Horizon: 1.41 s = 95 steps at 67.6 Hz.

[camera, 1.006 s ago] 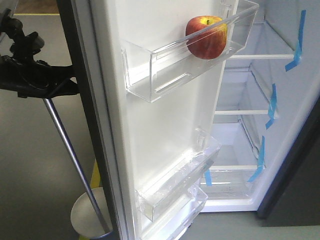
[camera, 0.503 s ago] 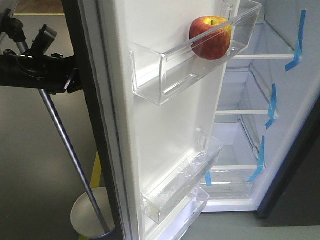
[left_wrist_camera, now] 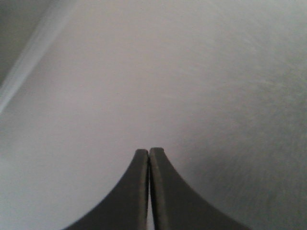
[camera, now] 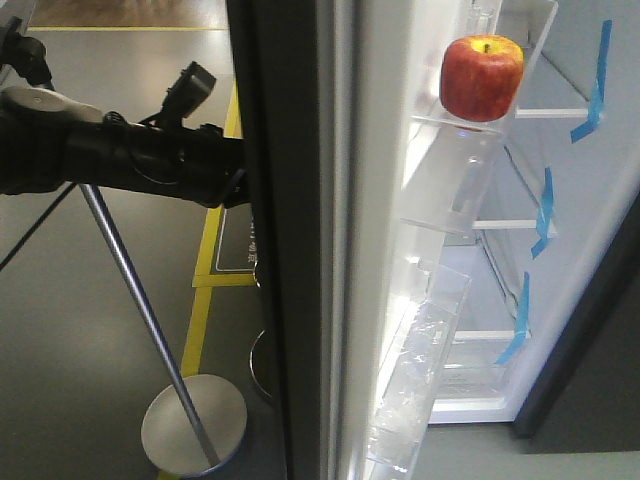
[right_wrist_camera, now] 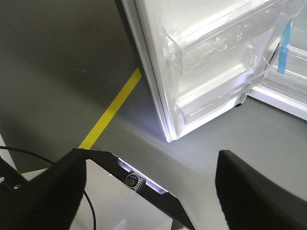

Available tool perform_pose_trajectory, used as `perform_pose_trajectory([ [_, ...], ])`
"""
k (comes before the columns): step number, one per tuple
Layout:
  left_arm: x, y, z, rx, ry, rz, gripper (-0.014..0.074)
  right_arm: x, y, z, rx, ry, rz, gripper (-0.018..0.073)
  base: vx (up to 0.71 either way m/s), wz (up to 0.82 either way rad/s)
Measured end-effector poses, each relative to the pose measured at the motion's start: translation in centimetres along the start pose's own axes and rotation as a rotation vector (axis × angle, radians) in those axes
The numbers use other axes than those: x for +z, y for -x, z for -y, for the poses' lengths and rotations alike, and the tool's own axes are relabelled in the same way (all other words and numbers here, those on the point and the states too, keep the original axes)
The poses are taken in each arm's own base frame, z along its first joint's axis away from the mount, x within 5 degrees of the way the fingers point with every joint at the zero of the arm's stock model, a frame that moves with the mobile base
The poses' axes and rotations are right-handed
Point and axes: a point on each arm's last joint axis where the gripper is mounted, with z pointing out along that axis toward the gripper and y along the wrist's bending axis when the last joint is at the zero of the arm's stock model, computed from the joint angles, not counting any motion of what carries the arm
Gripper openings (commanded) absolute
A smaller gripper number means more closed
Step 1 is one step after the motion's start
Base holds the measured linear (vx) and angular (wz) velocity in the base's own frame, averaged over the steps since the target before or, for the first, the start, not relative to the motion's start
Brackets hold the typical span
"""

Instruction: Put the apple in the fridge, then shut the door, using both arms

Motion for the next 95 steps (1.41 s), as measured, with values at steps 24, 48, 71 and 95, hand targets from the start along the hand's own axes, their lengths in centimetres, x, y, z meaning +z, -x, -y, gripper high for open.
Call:
perform_pose_trajectory([
  [24,5.6,-3.0,5.6,0.138,-0.028,-0.033,-0.0006,0.0,0.0,0.0,0.000,0.000,0.000,0.0535,0.00,0.00],
  [48,6.3,-4.1,5.9,0.283,0.027,-0.104,-0.0006,0.0,0.0,0.0,0.000,0.000,0.000,0.0535,0.00,0.00],
  [71,1.0,-4.2,5.9,0.388,0.426,-0.181,-0.0006,0.0,0.0,0.0,0.000,0.000,0.000,0.0535,0.00,0.00],
  [95,-4.7,-9.4,4.7,0.428,0.602,-0.085,-0.0006,0.0,0.3,0.0,0.002,0.002,0.037,0.0535,0.00,0.00],
])
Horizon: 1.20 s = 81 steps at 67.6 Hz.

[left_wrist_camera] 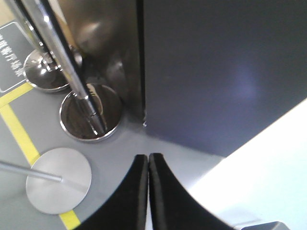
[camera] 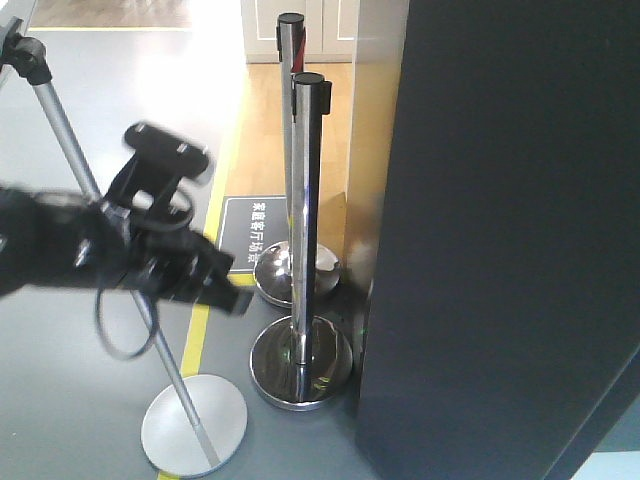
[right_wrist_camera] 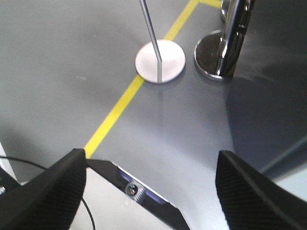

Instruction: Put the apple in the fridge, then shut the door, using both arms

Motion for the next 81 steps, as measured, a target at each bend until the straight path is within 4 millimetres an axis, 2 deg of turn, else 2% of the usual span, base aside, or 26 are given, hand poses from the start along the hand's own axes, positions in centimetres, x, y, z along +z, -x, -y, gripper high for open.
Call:
perform_pose_trajectory([
  [12,-0.9,-2.1,-1.9,-0.075,0.082,0.001,-0.0006,0.0,0.3,-0.2,0.011,0.026,0.035,0.0535,0.00,0.00],
  [29,-1.1,-2.4,-2.6,-0.099,0.112,0.002,-0.0006,0.0,1.6,0.6,0.013,-0.063,0.157,0.0493,0.00,0.00],
  [35,-1.1,-2.4,-2.6,-0.100,0.112,0.002,-0.0006,0.2,2.3,1.4,0.029,-0.139,0.179,0.0422,0.00,0.00],
  [46,-1.1,-2.4,-2.6,-0.101,0.112,0.002,-0.0006,1.1,3.8,2.8,0.045,-0.259,0.186,0.0206,0.00,0.00],
  [51,-1.1,-2.4,-2.6,-0.100,0.113,0.002,-0.0006,1.8,4.6,3.2,0.036,-0.289,0.181,0.0100,0.00,0.00],
  [59,-1.1,-2.4,-2.6,-0.100,0.112,0.002,-0.0006,2.9,5.8,3.7,0.022,-0.302,0.186,-0.0017,0.00,0.00],
  [81,-1.1,-2.4,-2.6,-0.100,0.112,0.002,-0.0006,8.0,9.2,5.2,0.055,-0.312,0.073,-0.0003,0.00,0.00],
])
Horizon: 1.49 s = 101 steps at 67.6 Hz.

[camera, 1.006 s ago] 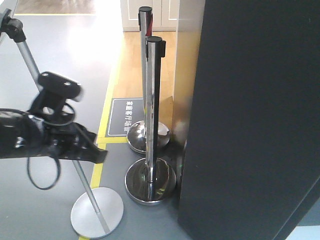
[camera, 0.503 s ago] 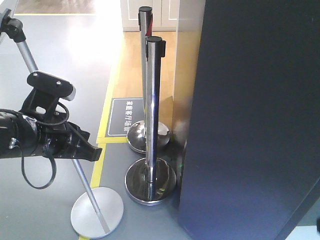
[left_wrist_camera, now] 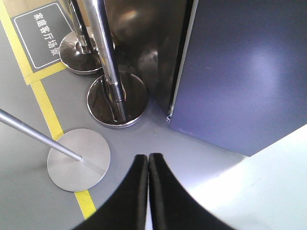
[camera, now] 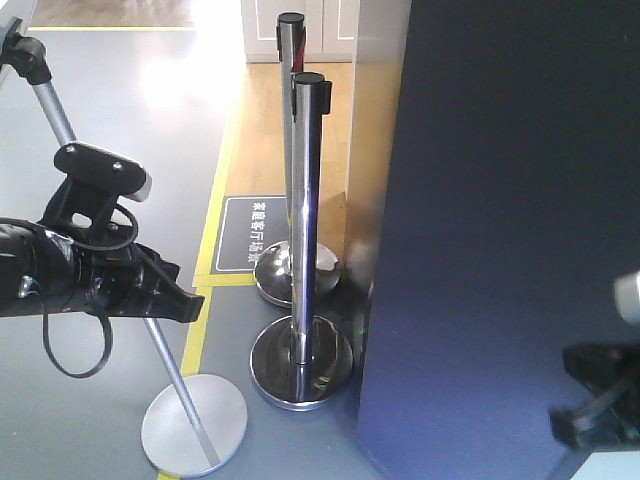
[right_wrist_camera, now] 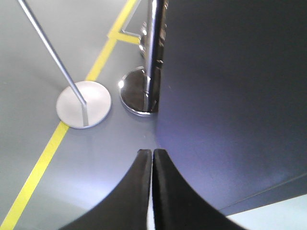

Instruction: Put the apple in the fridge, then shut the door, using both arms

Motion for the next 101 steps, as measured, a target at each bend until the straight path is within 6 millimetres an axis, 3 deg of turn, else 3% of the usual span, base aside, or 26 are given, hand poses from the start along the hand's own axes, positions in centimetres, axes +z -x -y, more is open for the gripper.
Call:
perform_pose_trajectory([
  [13,0.0,0.0,0.0,0.000,0.000,0.000,-0.0006,1.7,3.8,3.1,0.116,-0.129,-0.018,-0.0003,0.00,0.00],
  [24,0.0,0.0,0.0,0.000,0.000,0.000,-0.0006,2.3,5.3,6.3,0.167,-0.169,-0.022,-0.0003,0.00,0.00],
  [33,0.0,0.0,0.0,0.000,0.000,0.000,-0.0006,1.9,6.4,8.2,0.188,-0.207,0.104,-0.0003,0.00,0.00],
  [48,0.0,0.0,0.0,0.000,0.000,0.000,-0.0006,1.2,8.1,9.4,0.132,-0.301,0.305,-0.0003,0.00,0.00],
  [59,0.0,0.0,0.0,0.000,0.000,0.000,-0.0006,1.8,8.9,10.2,0.133,-0.346,0.382,-0.0003,0.00,0.00],
  [76,0.0,0.0,0.0,0.000,0.000,0.000,-0.0006,4.6,10.8,12.3,0.142,-0.401,0.426,-0.0003,0.00,0.00],
  [101,0.0,0.0,0.0,0.000,0.000,0.000,-0.0006,10.2,14.9,15.7,0.148,-0.395,0.392,-0.0003,0.00,0.00],
])
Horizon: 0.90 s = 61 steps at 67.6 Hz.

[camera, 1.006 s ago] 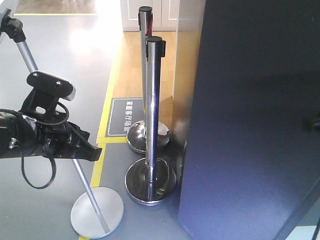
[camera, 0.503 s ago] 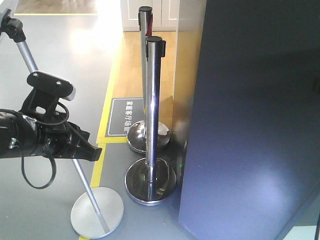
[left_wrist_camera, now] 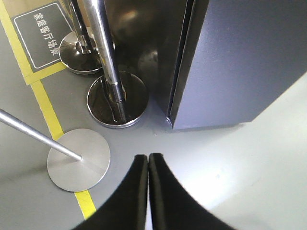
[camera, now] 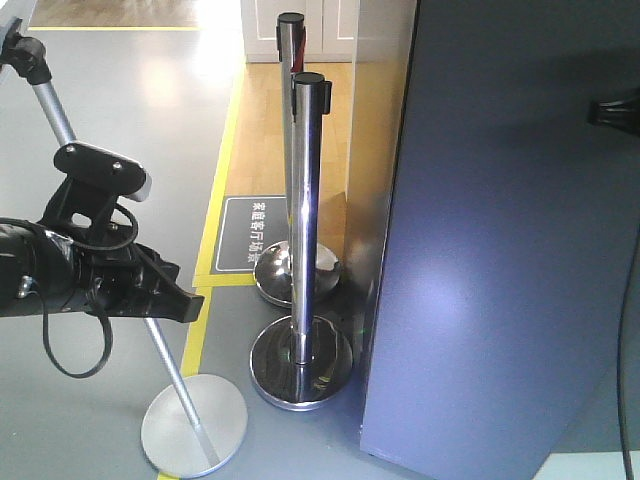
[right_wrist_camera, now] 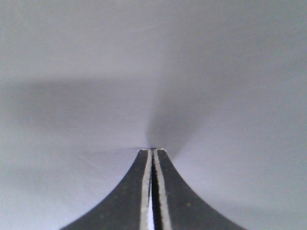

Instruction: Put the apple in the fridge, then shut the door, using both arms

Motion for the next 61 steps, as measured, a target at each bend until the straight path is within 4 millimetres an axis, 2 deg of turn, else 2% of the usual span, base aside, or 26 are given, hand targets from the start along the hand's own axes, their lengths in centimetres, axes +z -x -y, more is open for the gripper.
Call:
perform_pose_trajectory([
  [7,0.0,0.0,0.0,0.000,0.000,0.000,-0.0006,2.5,0.3,0.0,0.000,0.001,-0.007,-0.0003,0.00,0.00],
  [30,0.0,0.0,0.0,0.000,0.000,0.000,-0.0006,8.8,2.1,0.6,0.002,0.013,-0.005,-0.0003,0.00,0.00],
  [46,0.0,0.0,0.0,0.000,0.000,0.000,-0.0006,9.1,3.2,0.6,-0.013,0.068,-0.091,-0.0003,0.00,-0.01],
  [61,0.0,0.0,0.0,0.000,0.000,0.000,-0.0006,8.8,2.5,-0.7,0.011,0.129,-0.174,-0.0003,0.00,0.00],
])
